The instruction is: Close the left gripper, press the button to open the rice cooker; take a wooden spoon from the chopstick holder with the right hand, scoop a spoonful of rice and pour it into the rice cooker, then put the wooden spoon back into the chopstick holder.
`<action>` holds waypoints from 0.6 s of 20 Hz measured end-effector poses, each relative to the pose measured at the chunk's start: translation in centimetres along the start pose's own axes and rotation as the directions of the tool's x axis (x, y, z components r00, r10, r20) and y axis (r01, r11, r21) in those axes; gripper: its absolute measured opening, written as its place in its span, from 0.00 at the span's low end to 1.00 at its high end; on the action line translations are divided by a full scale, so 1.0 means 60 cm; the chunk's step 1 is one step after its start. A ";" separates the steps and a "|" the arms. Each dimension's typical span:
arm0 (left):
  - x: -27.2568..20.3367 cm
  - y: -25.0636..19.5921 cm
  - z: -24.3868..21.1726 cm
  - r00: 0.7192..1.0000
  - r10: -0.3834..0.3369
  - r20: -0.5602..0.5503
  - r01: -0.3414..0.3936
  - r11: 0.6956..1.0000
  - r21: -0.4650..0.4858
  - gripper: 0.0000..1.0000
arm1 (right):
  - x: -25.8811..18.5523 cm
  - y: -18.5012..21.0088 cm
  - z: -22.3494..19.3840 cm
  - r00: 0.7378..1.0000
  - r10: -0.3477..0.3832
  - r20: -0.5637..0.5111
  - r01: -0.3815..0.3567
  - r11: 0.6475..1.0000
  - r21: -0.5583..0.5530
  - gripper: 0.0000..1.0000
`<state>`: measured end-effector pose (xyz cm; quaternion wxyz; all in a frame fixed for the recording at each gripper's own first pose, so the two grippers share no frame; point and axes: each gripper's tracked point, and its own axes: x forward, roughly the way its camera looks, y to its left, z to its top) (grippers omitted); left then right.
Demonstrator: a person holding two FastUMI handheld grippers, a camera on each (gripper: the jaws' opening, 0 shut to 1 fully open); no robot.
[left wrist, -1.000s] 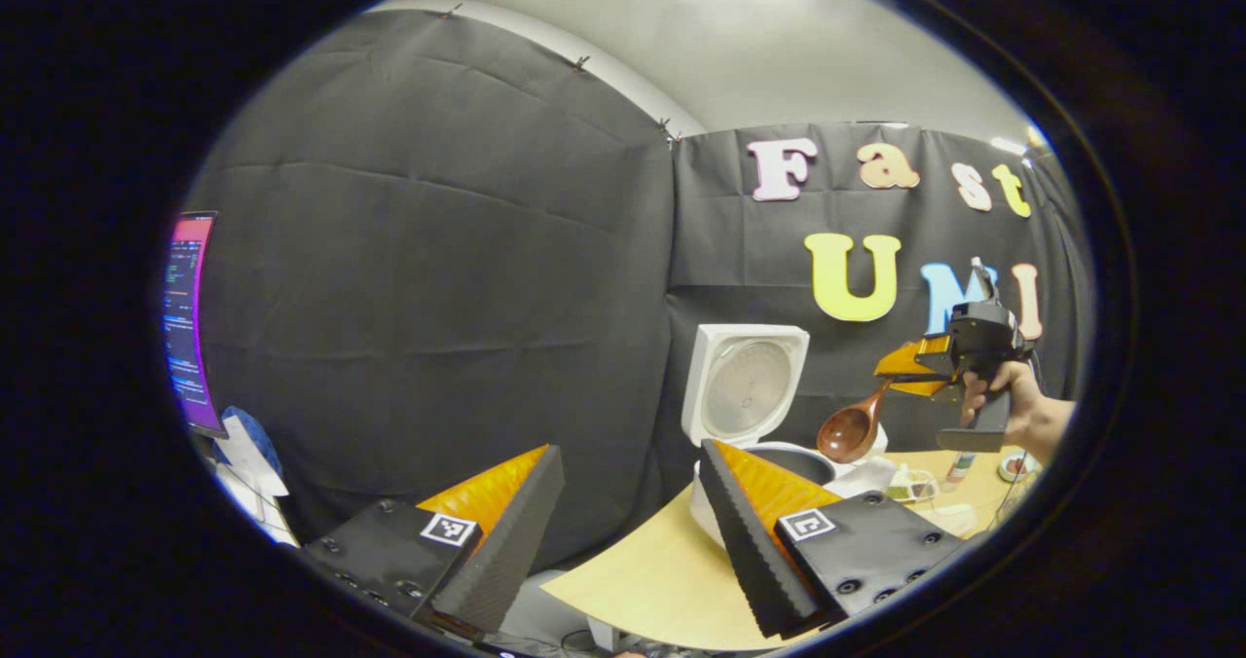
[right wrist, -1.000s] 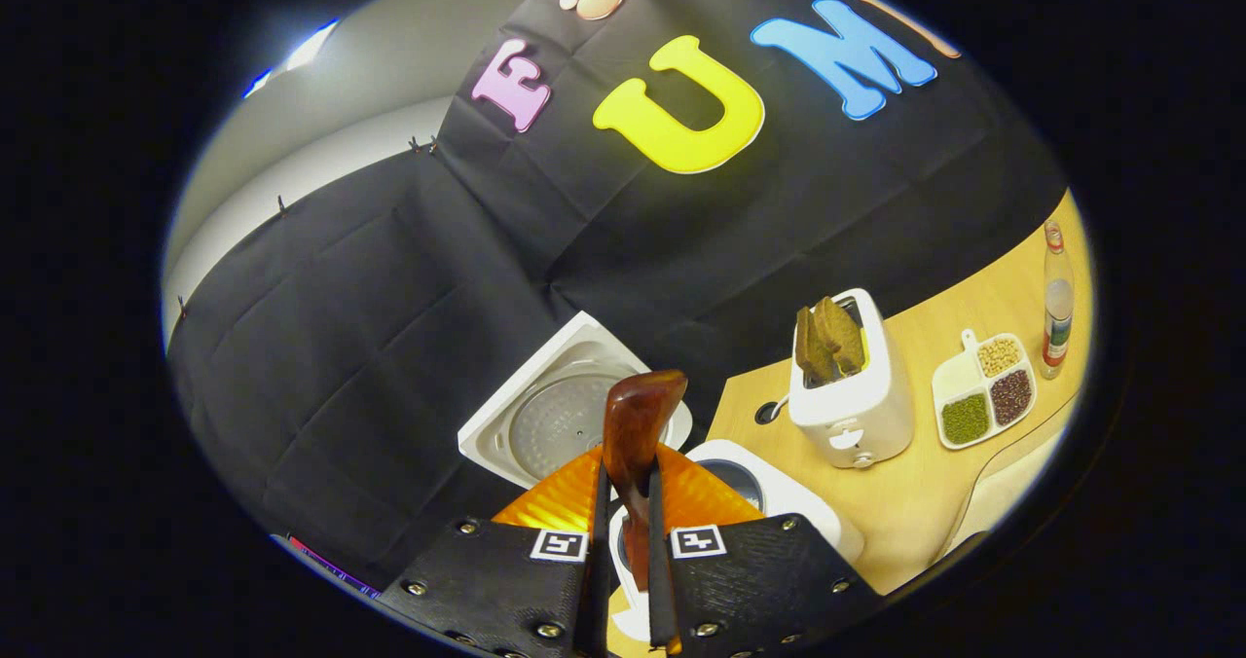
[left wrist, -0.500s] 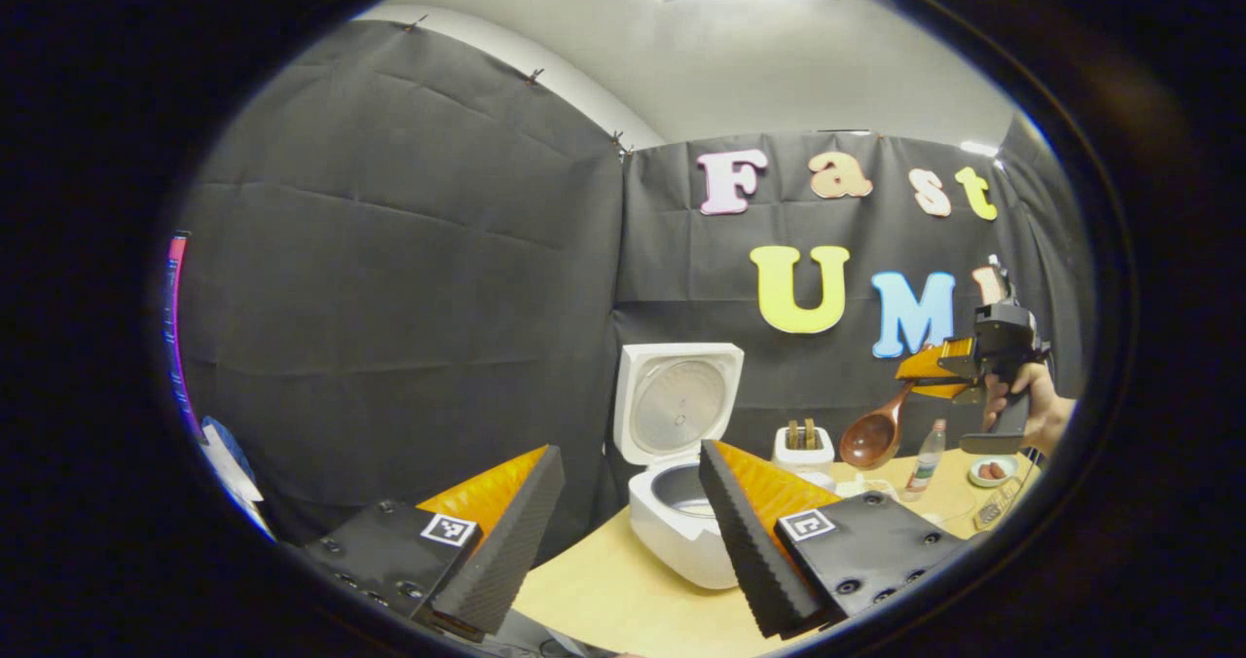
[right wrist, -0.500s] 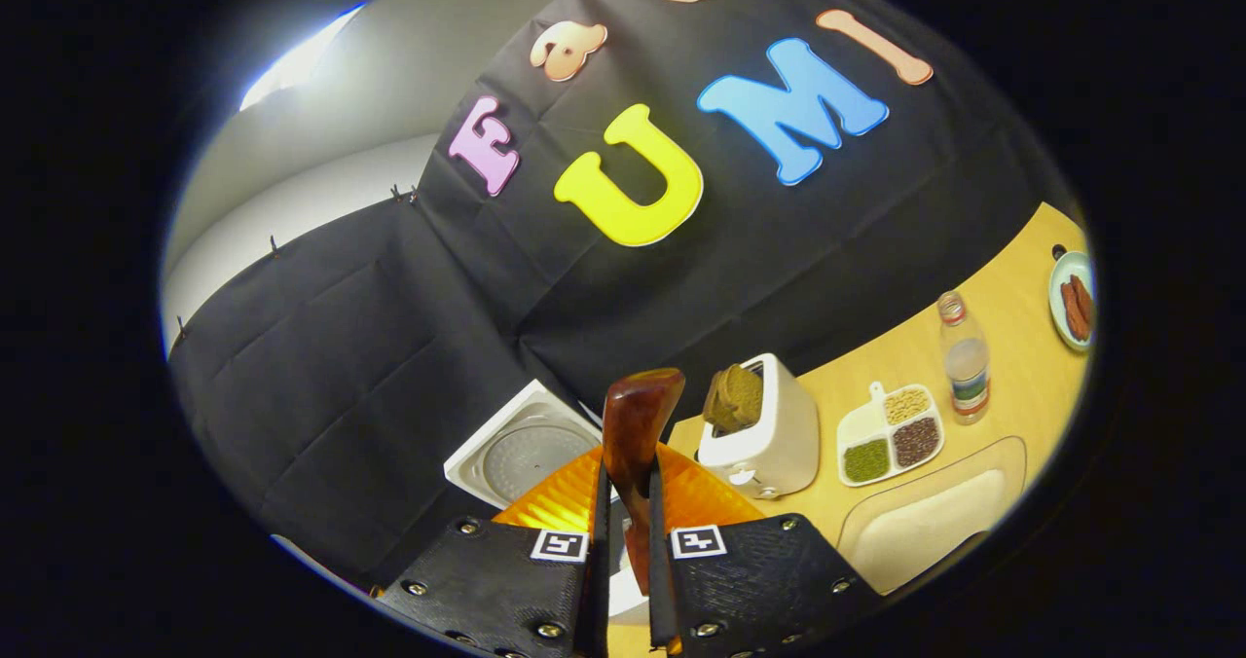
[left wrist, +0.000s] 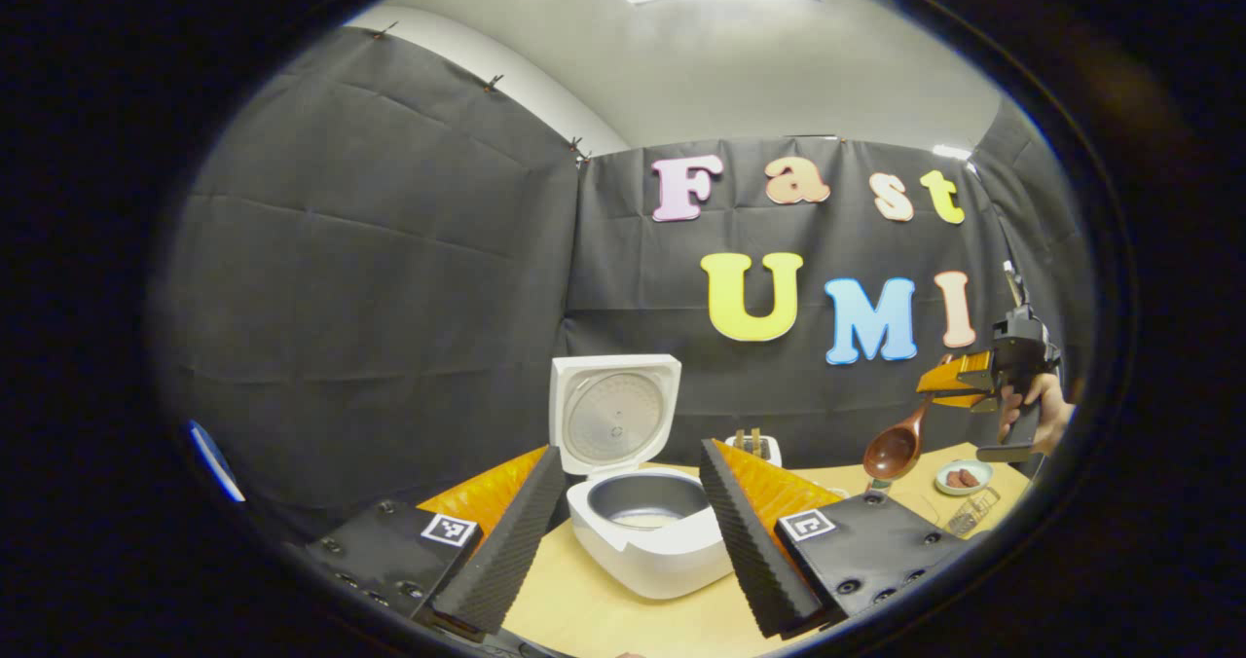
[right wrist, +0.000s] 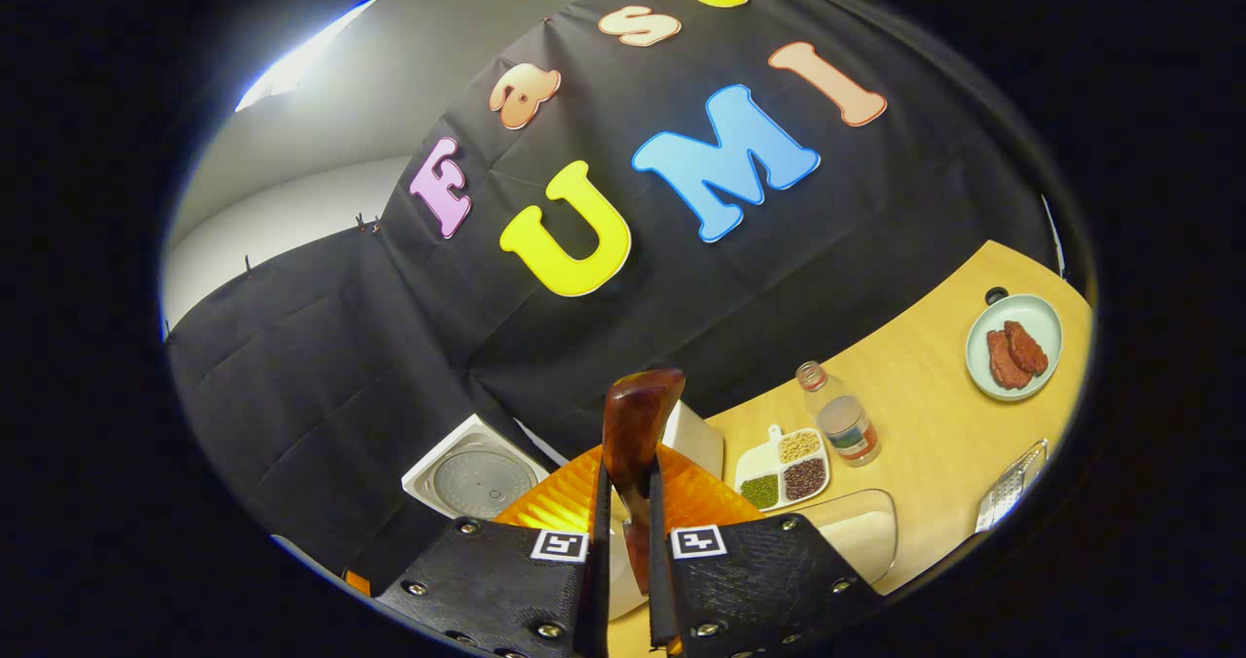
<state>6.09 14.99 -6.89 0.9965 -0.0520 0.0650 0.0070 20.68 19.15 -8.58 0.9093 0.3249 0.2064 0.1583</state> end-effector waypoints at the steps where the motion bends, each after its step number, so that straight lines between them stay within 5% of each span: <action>1: 0.003 -0.013 0.001 1.000 -0.012 0.002 0.012 1.000 -0.002 1.00 | -0.012 -0.018 0.012 1.000 -0.015 0.012 0.015 1.000 -0.002 0.16; 3: 0.003 -0.041 0.005 1.000 -0.029 0.005 0.029 1.000 0.001 0.94 | -0.037 -0.053 0.031 0.998 -0.047 0.033 0.047 0.999 -0.004 0.16; 12: -0.014 -0.143 0.018 0.997 -0.082 0.007 0.082 0.997 0.002 0.94 | -0.131 -0.208 0.081 0.976 -0.197 0.090 0.200 0.979 -0.027 0.17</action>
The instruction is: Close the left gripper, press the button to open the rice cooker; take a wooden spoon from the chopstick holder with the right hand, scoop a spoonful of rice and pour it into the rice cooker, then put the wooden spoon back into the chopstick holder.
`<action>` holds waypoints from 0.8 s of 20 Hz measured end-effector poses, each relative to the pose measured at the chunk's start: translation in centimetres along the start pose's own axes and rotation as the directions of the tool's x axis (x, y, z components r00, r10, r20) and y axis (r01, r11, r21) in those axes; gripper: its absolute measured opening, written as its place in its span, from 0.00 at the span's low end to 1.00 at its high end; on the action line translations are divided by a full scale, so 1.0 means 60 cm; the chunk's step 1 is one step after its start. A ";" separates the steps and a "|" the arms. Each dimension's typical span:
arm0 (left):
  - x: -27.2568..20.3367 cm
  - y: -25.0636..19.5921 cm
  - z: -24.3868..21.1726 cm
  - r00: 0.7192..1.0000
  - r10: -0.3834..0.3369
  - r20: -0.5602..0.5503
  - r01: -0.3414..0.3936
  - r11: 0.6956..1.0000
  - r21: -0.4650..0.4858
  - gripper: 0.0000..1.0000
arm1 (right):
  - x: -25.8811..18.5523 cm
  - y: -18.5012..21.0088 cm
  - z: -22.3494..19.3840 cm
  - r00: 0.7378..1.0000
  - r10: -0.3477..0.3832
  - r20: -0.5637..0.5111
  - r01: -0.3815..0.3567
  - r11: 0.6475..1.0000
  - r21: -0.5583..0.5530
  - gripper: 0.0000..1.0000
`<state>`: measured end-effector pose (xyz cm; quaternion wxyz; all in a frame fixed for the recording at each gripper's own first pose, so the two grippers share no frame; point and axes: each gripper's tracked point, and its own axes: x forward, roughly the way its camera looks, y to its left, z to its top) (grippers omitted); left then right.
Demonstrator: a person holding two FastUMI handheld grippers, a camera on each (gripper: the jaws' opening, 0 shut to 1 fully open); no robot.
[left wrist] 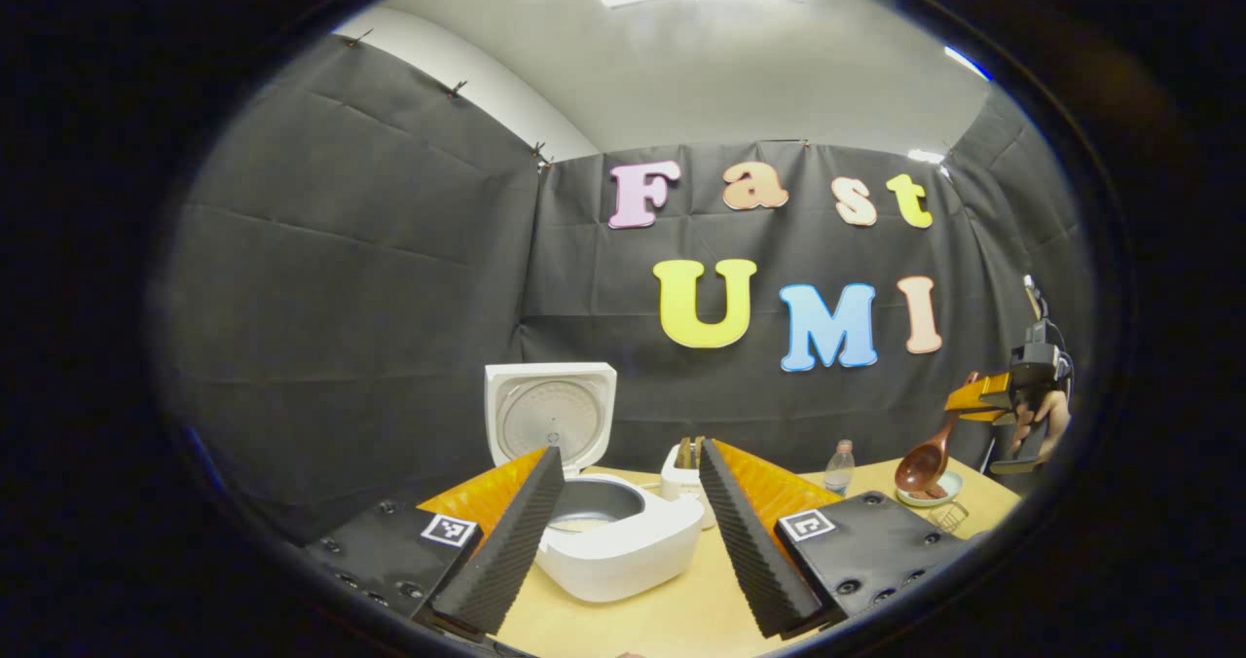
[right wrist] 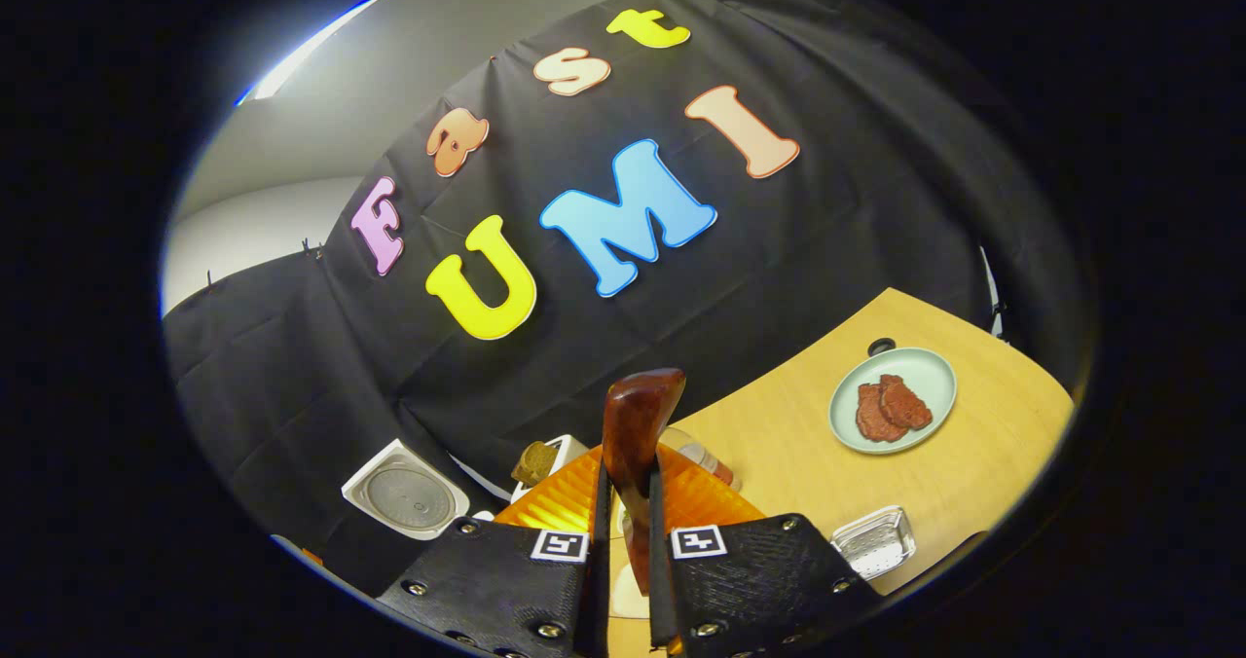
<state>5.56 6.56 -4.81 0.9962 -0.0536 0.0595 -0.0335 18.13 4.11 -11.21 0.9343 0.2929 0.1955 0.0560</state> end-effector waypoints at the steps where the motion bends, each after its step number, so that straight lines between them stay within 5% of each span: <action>1: 0.000 -0.009 0.000 1.000 -0.005 -0.002 0.005 1.000 0.002 0.94 | -0.004 -0.018 -0.001 1.000 -0.018 -0.001 0.018 1.000 -0.014 0.16; 16: -0.015 -0.117 0.014 0.999 -0.049 -0.013 0.049 0.998 0.048 0.94 | -0.033 -0.226 -0.047 0.976 -0.215 -0.032 0.205 0.960 -0.190 0.17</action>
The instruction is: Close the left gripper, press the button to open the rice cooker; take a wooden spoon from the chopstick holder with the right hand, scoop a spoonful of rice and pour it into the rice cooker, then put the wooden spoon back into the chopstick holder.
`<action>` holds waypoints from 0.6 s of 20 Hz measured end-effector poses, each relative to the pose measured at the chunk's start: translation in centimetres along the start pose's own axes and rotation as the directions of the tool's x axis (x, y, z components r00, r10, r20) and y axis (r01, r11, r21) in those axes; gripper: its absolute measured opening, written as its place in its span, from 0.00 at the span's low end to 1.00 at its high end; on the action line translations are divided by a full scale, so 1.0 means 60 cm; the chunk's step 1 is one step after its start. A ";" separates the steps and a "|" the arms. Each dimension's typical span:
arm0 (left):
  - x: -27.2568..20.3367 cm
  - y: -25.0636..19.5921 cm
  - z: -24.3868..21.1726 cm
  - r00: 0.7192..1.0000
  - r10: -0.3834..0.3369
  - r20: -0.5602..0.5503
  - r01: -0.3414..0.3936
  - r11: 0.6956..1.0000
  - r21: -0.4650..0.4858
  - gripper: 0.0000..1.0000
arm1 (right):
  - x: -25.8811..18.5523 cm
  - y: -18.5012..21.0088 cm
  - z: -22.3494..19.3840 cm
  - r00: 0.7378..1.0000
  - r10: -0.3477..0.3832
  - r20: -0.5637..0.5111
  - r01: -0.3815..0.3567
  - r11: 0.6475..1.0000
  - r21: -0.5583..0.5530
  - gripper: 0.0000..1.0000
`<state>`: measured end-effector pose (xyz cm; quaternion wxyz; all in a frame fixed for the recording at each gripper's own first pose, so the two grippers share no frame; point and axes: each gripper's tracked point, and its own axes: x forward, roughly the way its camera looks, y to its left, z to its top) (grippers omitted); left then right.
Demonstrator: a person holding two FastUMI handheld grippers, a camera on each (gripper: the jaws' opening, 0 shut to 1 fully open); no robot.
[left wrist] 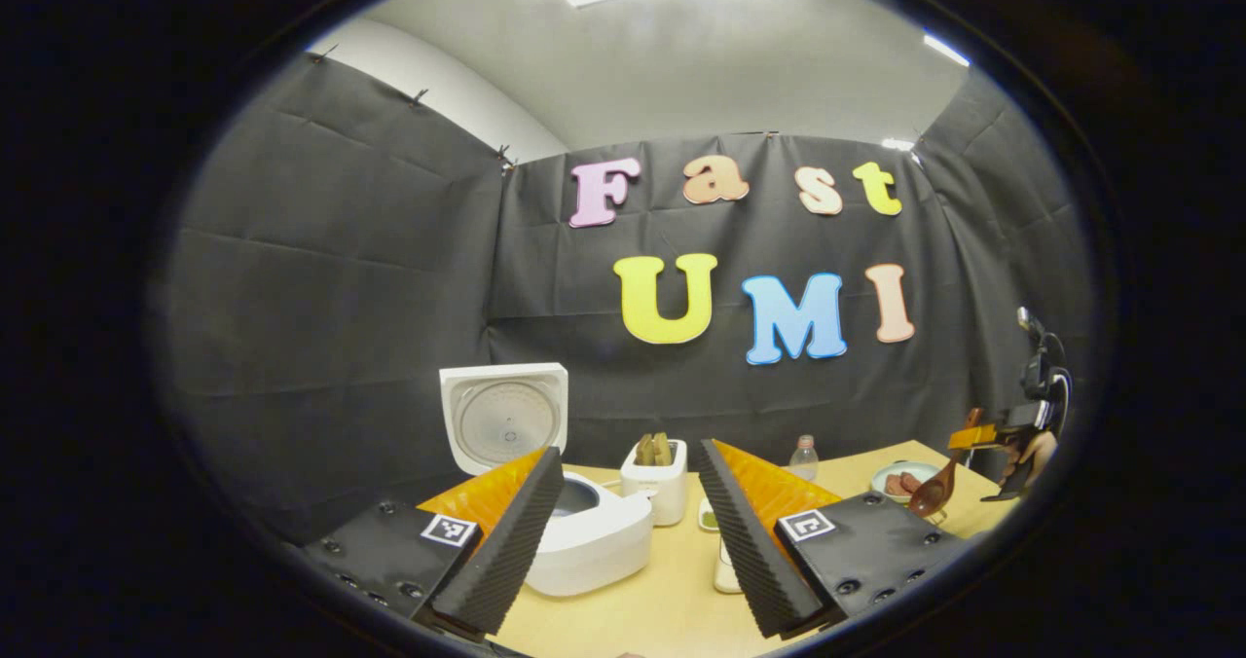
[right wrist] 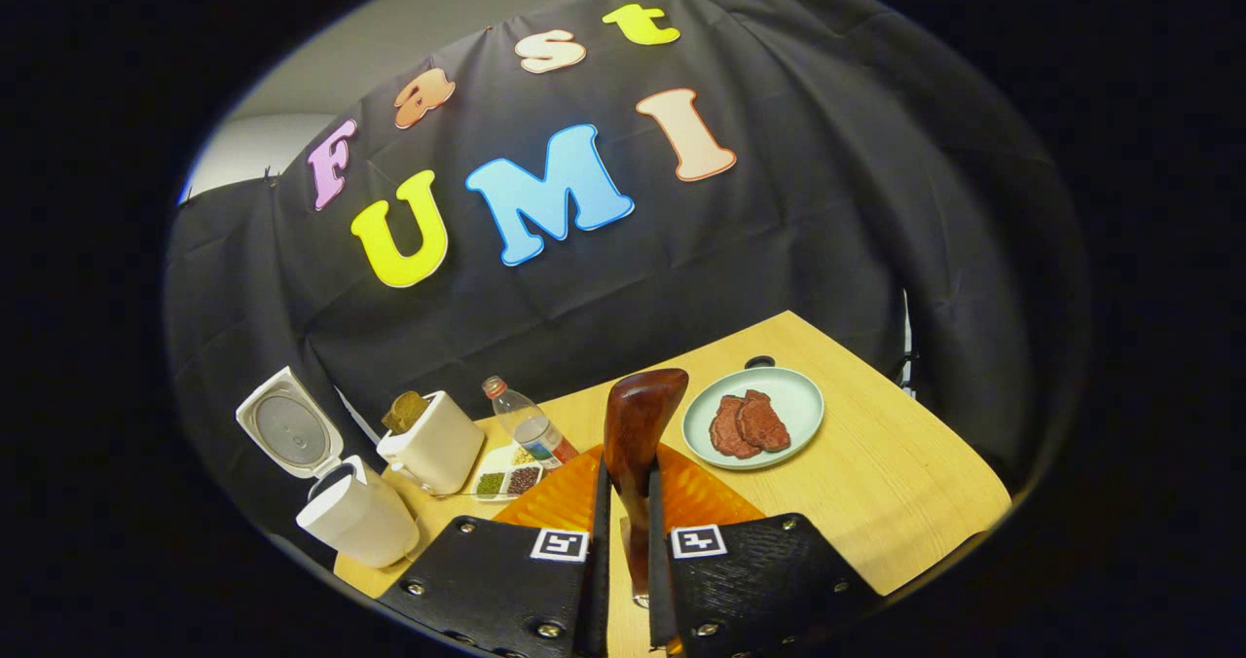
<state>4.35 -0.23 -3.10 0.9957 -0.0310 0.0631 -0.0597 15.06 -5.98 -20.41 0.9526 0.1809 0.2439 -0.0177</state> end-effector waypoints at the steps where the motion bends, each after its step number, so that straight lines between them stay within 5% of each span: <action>1: -0.004 -0.004 -0.001 1.000 0.001 -0.001 -0.001 1.000 0.004 0.97 | 0.003 -0.009 -0.010 1.000 -0.005 -0.012 0.005 1.000 -0.001 0.17; 10: -0.015 -0.032 0.014 1.000 0.015 0.008 -0.015 0.999 0.032 0.94 | 0.019 -0.038 -0.068 0.996 0.006 -0.094 -0.004 1.000 0.024 0.22; 11: -0.015 -0.033 0.016 1.000 0.017 0.012 -0.017 0.999 0.032 0.94 | 0.012 -0.040 -0.057 0.997 0.008 -0.074 -0.007 1.000 0.024 0.15; 12: -0.016 -0.035 0.018 1.000 0.020 0.016 -0.020 0.999 0.030 0.94 | 0.008 -0.043 -0.047 0.998 0.007 -0.057 -0.006 1.000 0.019 0.28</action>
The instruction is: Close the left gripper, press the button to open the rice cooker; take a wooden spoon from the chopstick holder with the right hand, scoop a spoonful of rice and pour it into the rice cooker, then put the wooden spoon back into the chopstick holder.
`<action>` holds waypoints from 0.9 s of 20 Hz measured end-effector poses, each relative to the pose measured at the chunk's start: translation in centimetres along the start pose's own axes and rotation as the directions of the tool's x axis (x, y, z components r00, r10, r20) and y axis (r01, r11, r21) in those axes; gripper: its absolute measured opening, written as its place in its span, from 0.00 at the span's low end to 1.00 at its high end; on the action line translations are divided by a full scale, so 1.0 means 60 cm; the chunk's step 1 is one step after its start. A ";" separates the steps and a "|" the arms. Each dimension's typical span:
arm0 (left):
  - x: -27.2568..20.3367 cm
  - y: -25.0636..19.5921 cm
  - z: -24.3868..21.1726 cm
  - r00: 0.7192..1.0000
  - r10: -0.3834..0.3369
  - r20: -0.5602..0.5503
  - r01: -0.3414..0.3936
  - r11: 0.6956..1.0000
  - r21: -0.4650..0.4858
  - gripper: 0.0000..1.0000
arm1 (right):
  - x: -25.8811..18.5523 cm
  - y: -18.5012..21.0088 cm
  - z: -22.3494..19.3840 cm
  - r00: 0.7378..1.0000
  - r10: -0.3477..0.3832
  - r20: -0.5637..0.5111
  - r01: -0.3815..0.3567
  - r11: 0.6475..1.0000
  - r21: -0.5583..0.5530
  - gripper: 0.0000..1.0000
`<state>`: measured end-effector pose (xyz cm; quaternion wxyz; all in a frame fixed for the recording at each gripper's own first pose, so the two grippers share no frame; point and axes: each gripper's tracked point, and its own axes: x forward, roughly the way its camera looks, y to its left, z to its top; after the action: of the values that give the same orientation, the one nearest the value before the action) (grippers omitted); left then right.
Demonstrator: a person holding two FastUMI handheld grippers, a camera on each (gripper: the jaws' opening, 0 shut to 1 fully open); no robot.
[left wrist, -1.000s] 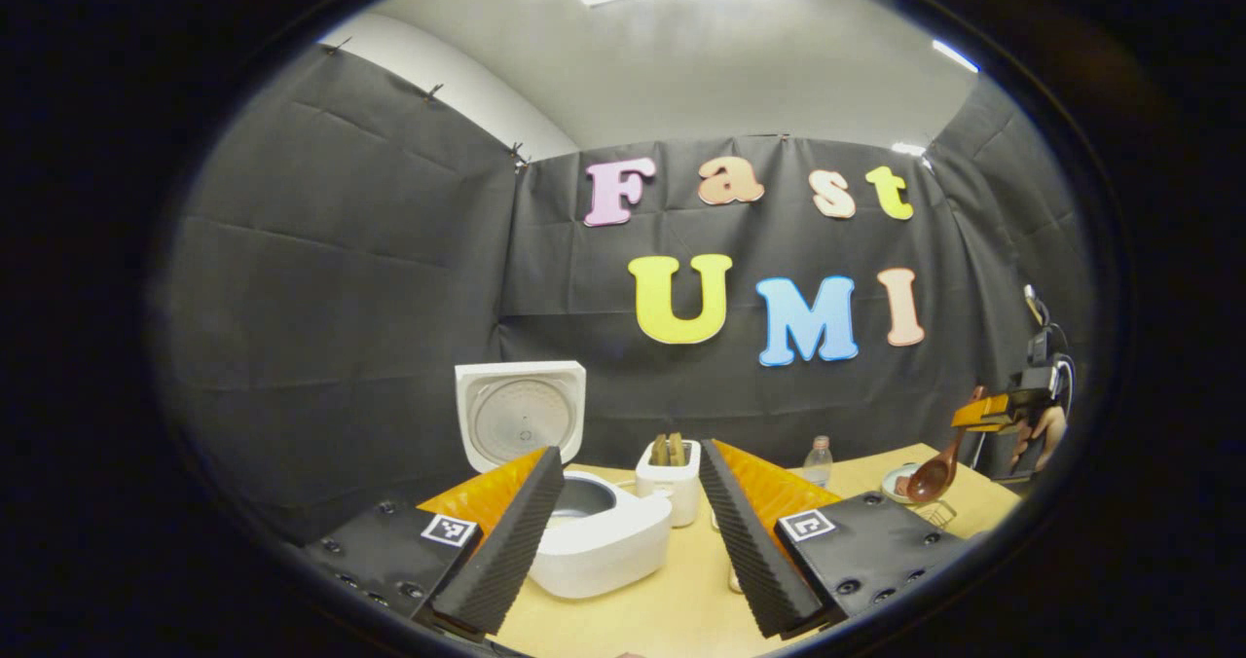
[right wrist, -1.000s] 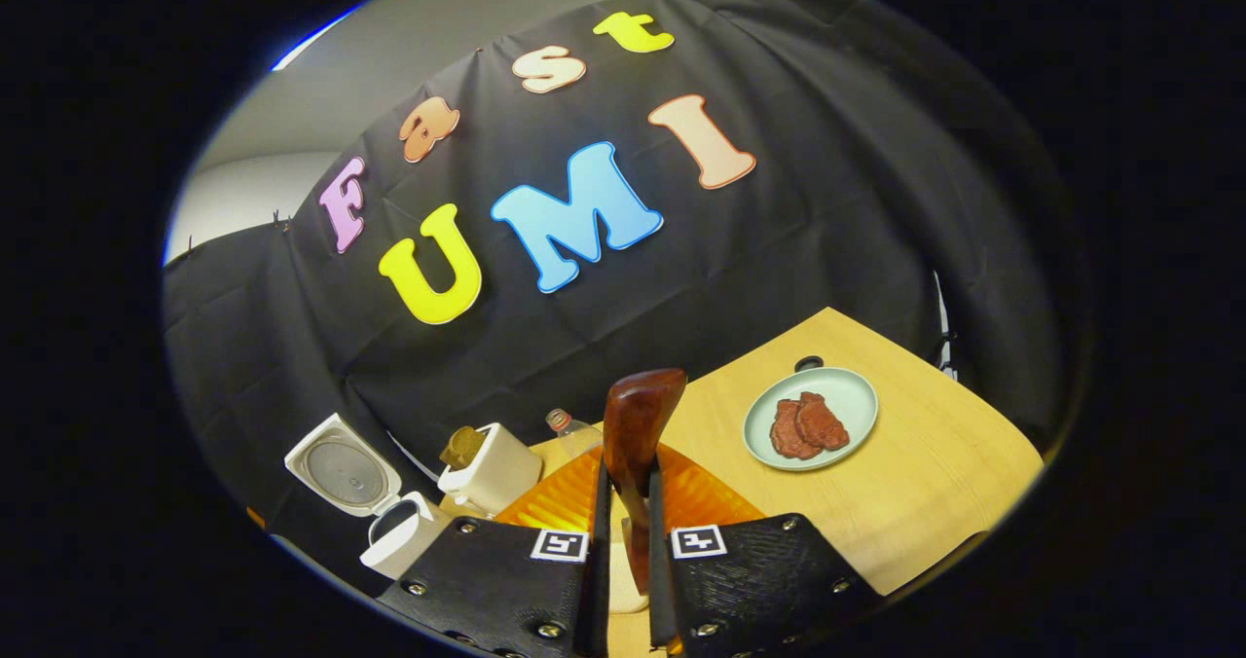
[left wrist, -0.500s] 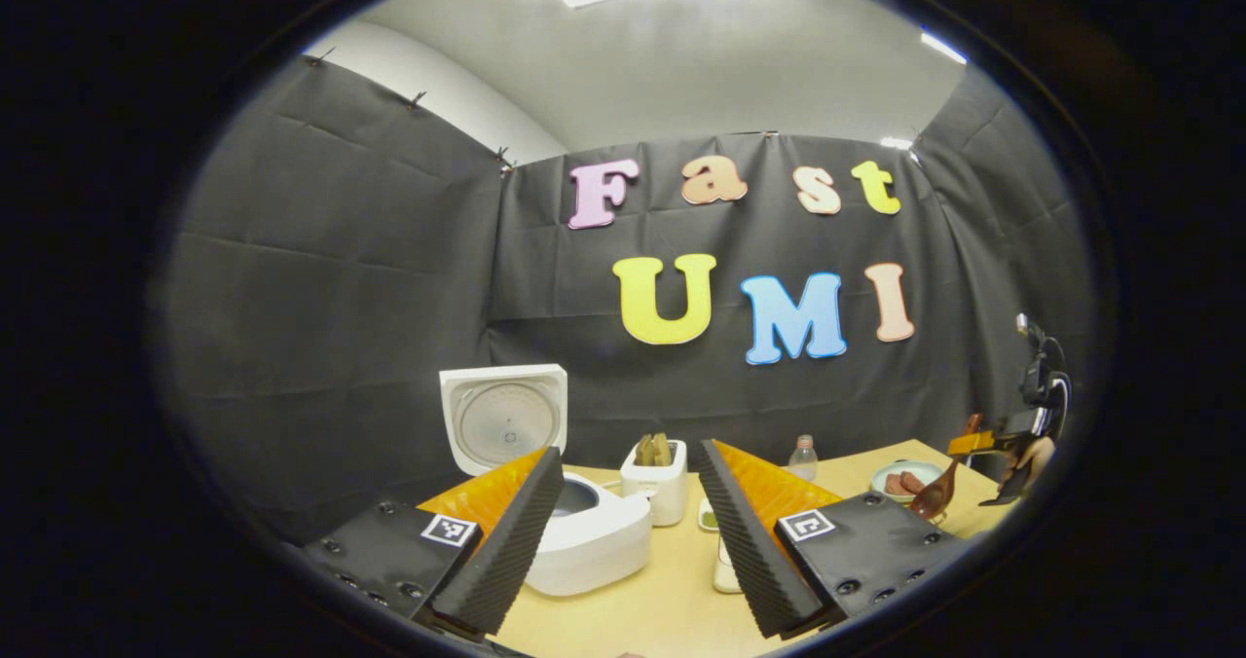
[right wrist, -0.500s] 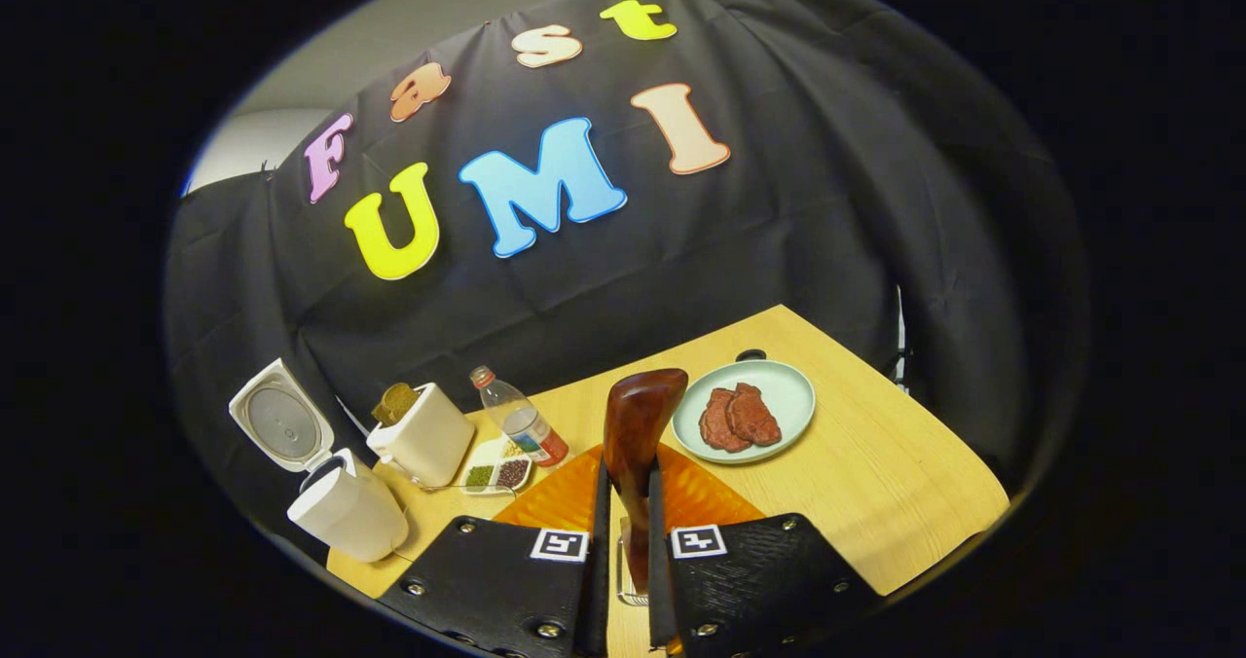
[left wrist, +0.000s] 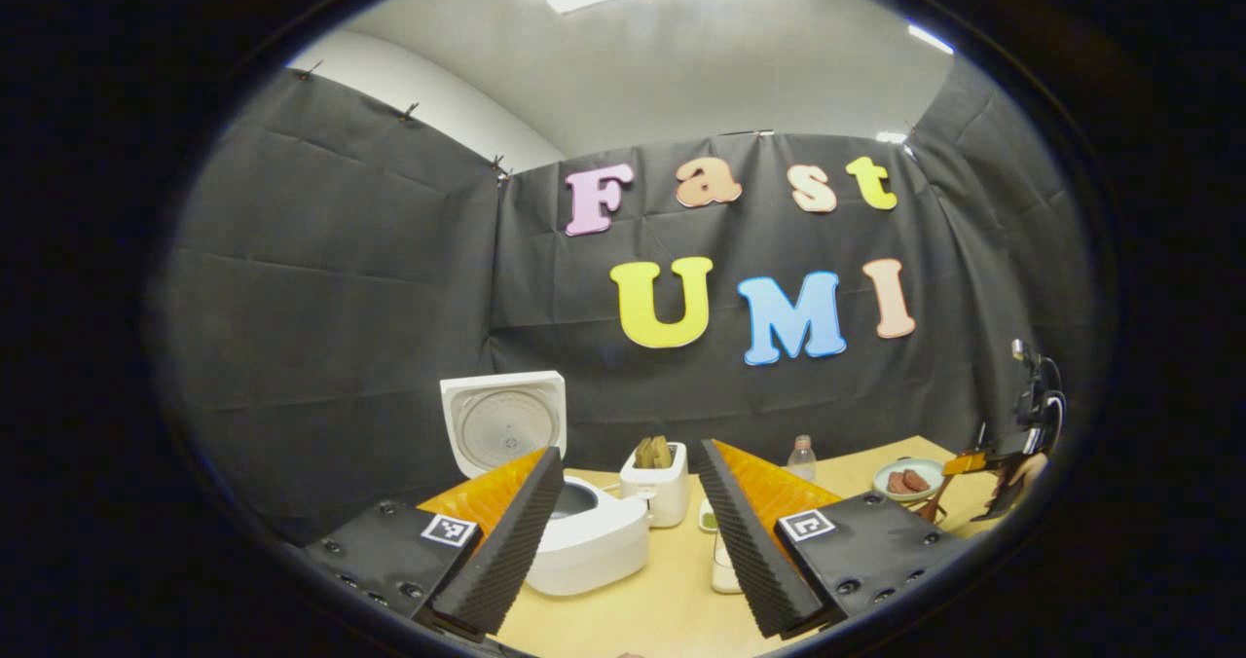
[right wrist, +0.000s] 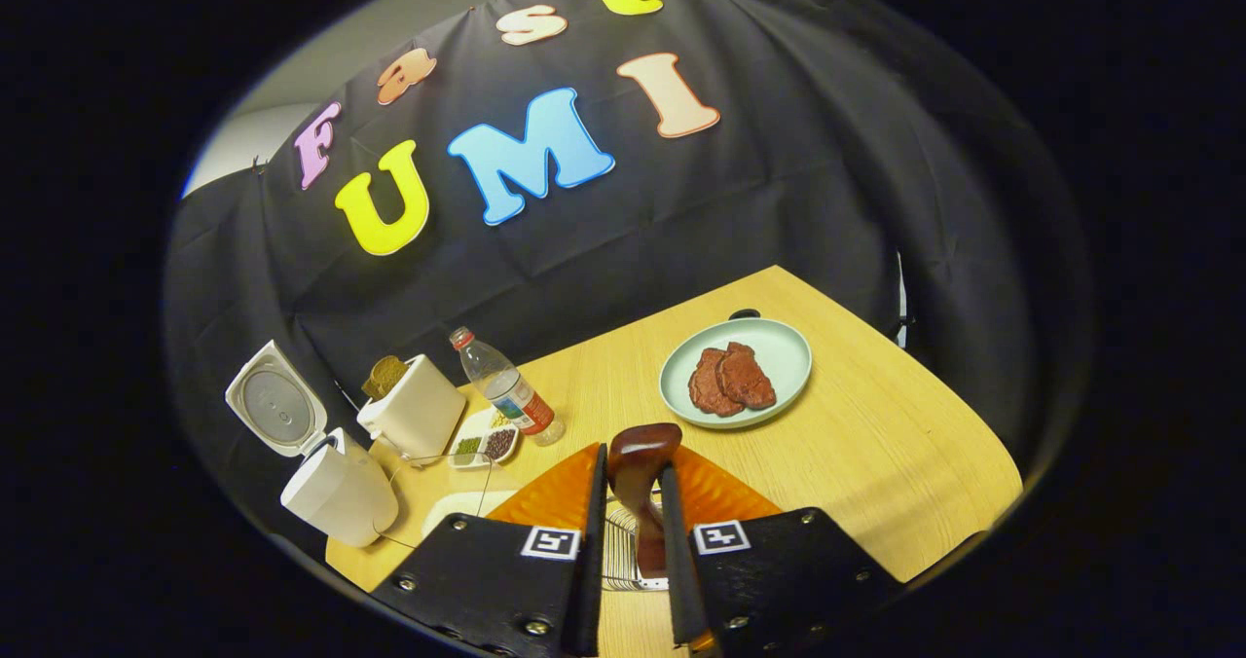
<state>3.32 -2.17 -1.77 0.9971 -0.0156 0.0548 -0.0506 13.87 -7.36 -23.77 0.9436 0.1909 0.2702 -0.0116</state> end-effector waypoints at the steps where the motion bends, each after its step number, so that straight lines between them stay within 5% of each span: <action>1: -0.002 -0.003 0.003 1.000 0.003 0.004 -0.003 1.000 -0.003 0.97 | -0.006 -0.006 0.011 1.000 -0.004 0.015 0.004 1.000 -0.012 0.40; 4: 0.003 -0.011 0.004 1.000 0.012 0.008 -0.012 1.000 -0.007 0.97 | -0.027 -0.025 0.050 0.997 -0.025 0.068 0.029 0.997 -0.072 0.69; 5: 0.002 -0.013 0.003 1.000 0.016 0.009 -0.016 1.000 -0.010 0.94 | -0.038 -0.035 0.066 0.995 -0.041 0.090 0.050 0.994 -0.097 0.89; 6: 0.002 -0.015 0.003 1.000 0.020 0.009 -0.020 1.000 -0.015 0.94 | -0.048 -0.044 0.078 0.991 -0.061 0.117 0.075 0.990 -0.122 0.96; 9: 0.006 -0.015 -0.001 0.999 0.042 0.004 -0.042 0.999 -0.023 0.97 | -0.083 -0.052 0.128 0.975 -0.092 0.204 0.134 0.969 -0.205 0.98; 18: 0.079 0.063 0.010 0.992 0.125 -0.005 -0.125 0.992 -0.035 0.94 | -0.215 0.039 0.219 0.932 -0.027 0.360 0.140 0.946 -0.293 0.97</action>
<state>8.47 1.15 -1.81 0.9978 -0.0296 0.0582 0.0128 9.78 -11.05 -6.01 0.9934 0.0217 0.1036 -0.0432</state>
